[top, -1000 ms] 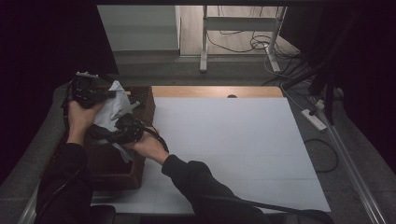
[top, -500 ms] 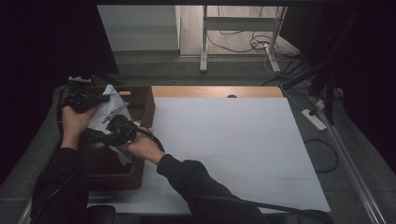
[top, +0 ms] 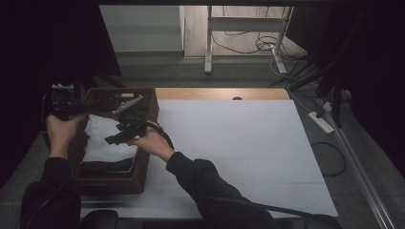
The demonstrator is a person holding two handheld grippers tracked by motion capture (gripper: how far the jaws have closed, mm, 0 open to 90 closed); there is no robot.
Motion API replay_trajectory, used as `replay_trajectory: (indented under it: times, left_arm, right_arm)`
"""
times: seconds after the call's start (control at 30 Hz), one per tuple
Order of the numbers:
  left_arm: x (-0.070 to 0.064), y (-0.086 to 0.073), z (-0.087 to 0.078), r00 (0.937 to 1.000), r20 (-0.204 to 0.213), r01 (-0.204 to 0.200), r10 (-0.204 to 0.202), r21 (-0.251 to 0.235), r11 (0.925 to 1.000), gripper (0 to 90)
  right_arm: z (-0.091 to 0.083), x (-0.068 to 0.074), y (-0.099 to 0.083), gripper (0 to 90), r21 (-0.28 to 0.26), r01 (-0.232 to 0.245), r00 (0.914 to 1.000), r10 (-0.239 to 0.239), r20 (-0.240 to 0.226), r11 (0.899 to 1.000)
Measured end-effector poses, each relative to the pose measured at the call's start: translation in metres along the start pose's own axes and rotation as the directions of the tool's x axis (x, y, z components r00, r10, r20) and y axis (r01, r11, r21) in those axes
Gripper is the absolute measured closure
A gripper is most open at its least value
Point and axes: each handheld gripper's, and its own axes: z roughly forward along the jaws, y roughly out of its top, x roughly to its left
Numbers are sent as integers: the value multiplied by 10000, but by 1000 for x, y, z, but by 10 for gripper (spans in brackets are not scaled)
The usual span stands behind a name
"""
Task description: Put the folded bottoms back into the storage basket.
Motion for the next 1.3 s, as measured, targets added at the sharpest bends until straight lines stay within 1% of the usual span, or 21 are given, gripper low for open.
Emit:
replay_trajectory:
  times: [0.07, 0.17, 0.23, 0.37, 0.43, 0.5, 0.63, 0.67, 0.8, 0.9, 0.93, 1.0, 1.07, 1.17, 1.23, 1.3]
  left_arm:
    - [-3, -1, 3, 9990, 450, 49, -44, -116, 9999, 262]
    - [-10, -1, 6, 9971, 764, 10, 4, -182, 9998, 164]
    - [-16, -1, 6, 9951, 988, 9, 16, -253, 9997, 121]
    - [-25, -2, 6, 9943, 1039, -238, 246, -85, 9997, 45]
    - [-27, -4, 5, 9922, 1232, -176, 182, -63, 9998, 42]
    - [-31, -7, 4, 9907, 1354, -136, 150, -108, 9998, 38]
    - [-42, -13, 3, 9867, 1601, -233, 268, -236, 9994, 12]
    - [-45, -14, 3, 9854, 1672, -280, 322, -270, 9992, 11]
    - [-57, -19, 4, 9764, 2080, -526, 574, -285, 9982, 11]
    - [-67, -23, 5, 9718, 2163, -898, 942, -302, 9955, 6]
    - [-71, -24, 5, 9704, 2173, -1035, 1056, -209, 9944, 3]
    - [-77, -26, 6, 9664, 2285, -1185, 1181, -121, 9929, 0]
    - [-82, -28, 6, 9600, 2506, -1276, 1247, -47, 9918, 0]
    - [-87, -31, 3, 9565, 2596, -1341, 1331, -140, 9909, 0]
    - [-90, -33, 1, 9537, 2699, -1311, 1329, -250, 9911, 0]
    - [-92, -34, 1, 9520, 2767, -1314, 1311, -177, 9912, 0]
  right_arm:
    - [-7, -4, -1, 265, 27, 1, 10000, -1, -12, 10000]
    - [-18, -9, -2, 199, -46, 41, 10000, -41, 10, 10000]
    - [-25, -11, -4, 165, -95, 46, 10000, -46, 10, 9999]
    - [-38, -14, -10, 98, -30, 180, 9998, -180, 72, 9998]
    - [-44, -15, -13, 71, 6, 155, 9998, -155, 119, 9999]
    - [-49, -16, -17, 24, 78, 187, 9997, -188, 124, 9998]
    - [-58, -17, -25, 6, 201, 218, 9996, -222, 171, 9996]
    - [-61, -17, -28, 6, 210, 202, 9996, -206, 182, 9996]
    - [-69, -17, -36, 0, 333, 179, 9995, -188, 247, 9993]
    - [-74, -15, -43, 0, 477, 246, 9989, -264, 377, 9986]
    - [-76, -15, -45, 0, 513, 267, 9986, -289, 439, 9983]
    - [-80, -14, -50, 0, 583, 319, 9980, -350, 534, 9978]
    - [-83, -14, -55, 0, 657, 325, 9976, -364, 593, 9973]
    - [-89, -14, -62, 0, 652, 304, 9972, -347, 660, 9974]
    - [-93, -15, -66, 0, 653, 264, 9972, -308, 676, 9975]
    - [-97, -16, -70, 0, 655, 229, 9971, -276, 715, 9976]
